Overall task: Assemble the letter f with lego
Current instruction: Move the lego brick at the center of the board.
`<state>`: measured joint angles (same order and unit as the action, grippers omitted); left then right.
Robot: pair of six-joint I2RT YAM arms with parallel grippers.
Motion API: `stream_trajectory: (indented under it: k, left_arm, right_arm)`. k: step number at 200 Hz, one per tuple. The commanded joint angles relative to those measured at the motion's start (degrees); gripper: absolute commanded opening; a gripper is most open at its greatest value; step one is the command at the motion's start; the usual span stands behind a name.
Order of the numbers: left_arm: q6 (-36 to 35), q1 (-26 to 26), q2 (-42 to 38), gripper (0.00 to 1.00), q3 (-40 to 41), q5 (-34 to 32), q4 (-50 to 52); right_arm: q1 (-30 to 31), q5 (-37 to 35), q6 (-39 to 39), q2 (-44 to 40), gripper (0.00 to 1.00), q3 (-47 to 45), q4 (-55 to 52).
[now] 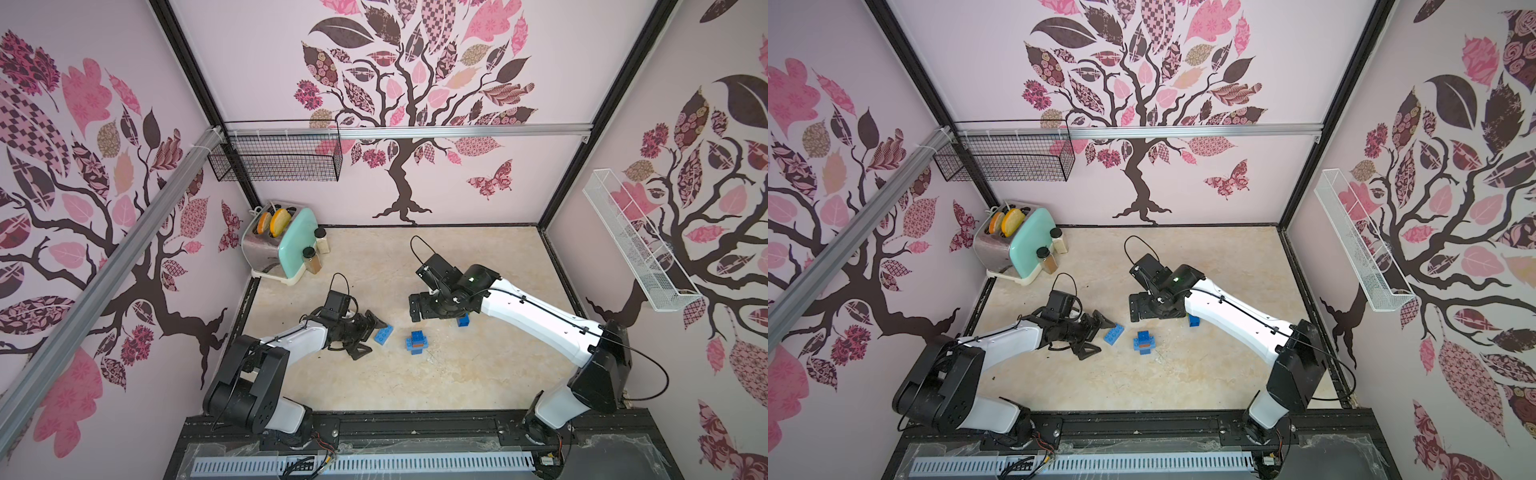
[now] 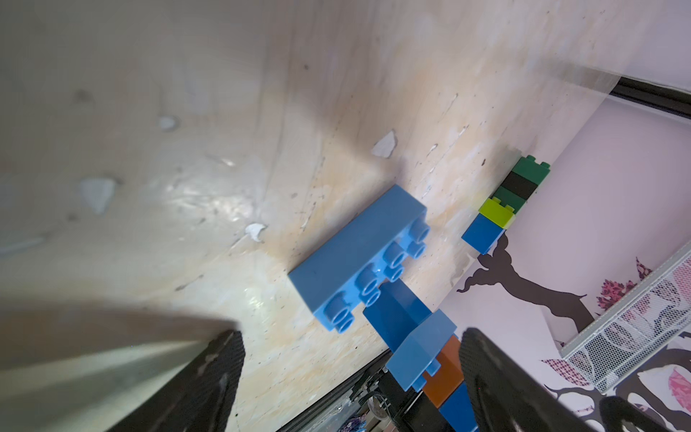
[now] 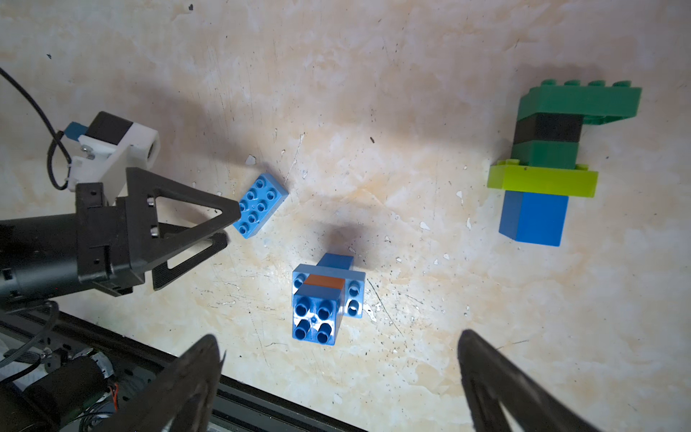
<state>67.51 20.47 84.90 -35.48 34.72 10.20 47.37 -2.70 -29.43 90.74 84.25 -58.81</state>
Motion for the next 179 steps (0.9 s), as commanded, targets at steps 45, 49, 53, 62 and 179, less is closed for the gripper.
stream_trajectory:
  k: [45, 49, 53, 62, 179]
  left_arm:
    - [-0.04, 0.61, 13.26, 0.93, -10.13, -3.56, -2.65]
    - [-0.22, 0.77, 13.95, 0.94, -11.00, -3.53, -2.55]
    - [-0.39, 0.92, 14.68, 0.94, -11.92, -3.62, -2.25]
    - [-0.80, 1.41, 16.21, 0.94, -13.94, -3.46, -1.82]
    - [-22.71, -3.87, 3.85, 0.97, -24.65, -10.59, 26.42]
  right_arm:
    - [-2.82, 1.74, 2.00, -2.23, 0.99, -0.73, -0.87]
    - [-2.91, 1.77, 2.05, -2.25, 0.99, -0.81, -0.92]
    - [-3.12, 1.78, 2.15, -2.30, 0.99, -0.82, -0.94]
    - [-3.57, 1.89, 2.23, -2.30, 0.99, -0.93, -0.97]
    - [-5.15, 3.39, 2.44, 5.19, 0.99, 4.58, 0.53]
